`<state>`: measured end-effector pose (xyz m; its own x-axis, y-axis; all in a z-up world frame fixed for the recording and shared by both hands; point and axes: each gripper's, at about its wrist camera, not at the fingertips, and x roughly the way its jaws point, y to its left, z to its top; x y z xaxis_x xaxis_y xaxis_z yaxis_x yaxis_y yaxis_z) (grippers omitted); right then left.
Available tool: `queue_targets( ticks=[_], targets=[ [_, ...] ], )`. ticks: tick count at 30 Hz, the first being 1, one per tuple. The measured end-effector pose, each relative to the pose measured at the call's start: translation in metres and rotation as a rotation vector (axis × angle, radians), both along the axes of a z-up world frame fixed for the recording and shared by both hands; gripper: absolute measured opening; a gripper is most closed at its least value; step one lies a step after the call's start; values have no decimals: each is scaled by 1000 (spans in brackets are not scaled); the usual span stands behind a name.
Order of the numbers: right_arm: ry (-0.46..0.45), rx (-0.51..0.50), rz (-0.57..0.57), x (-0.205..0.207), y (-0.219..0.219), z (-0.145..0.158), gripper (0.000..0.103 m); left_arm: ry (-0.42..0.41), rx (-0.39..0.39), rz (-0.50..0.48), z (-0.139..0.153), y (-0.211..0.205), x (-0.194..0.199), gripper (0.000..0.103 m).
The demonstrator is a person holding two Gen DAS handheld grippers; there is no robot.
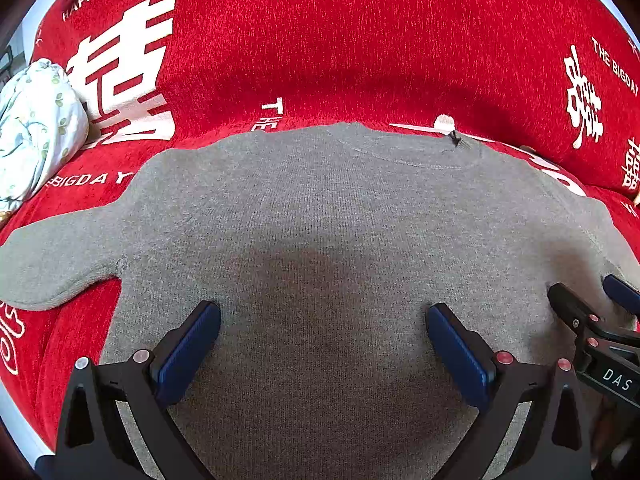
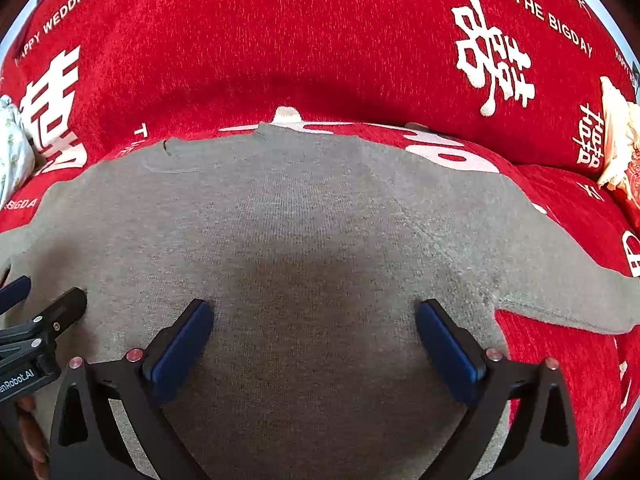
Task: Fold small clothes
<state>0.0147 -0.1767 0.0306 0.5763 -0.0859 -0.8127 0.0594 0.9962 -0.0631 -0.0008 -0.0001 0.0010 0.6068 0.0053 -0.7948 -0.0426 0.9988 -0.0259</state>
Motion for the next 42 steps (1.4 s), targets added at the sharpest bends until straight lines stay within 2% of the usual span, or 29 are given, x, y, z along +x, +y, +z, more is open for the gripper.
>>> queue_targets(
  ticks=[14, 19, 22, 27, 33, 42],
  targets=[
    [37, -13, -16, 2, 1, 0, 102, 32, 10, 14, 1, 0, 3, 103],
    [143, -9, -77, 7, 4, 3, 102, 80, 15, 21, 2, 0, 7, 103],
    [214, 3, -79, 11, 4, 4, 102, 120, 12, 15, 2, 0, 11, 103],
    [273, 14, -59, 12, 6, 6, 102, 169, 8, 6, 3, 0, 15, 103],
    [291, 51, -18, 15, 7, 12, 102, 234, 7, 8, 5, 0, 19, 103],
    [242, 50, 48, 7, 20, 27, 102, 294, -4, 40, 11, 0, 18, 103]
  ],
)
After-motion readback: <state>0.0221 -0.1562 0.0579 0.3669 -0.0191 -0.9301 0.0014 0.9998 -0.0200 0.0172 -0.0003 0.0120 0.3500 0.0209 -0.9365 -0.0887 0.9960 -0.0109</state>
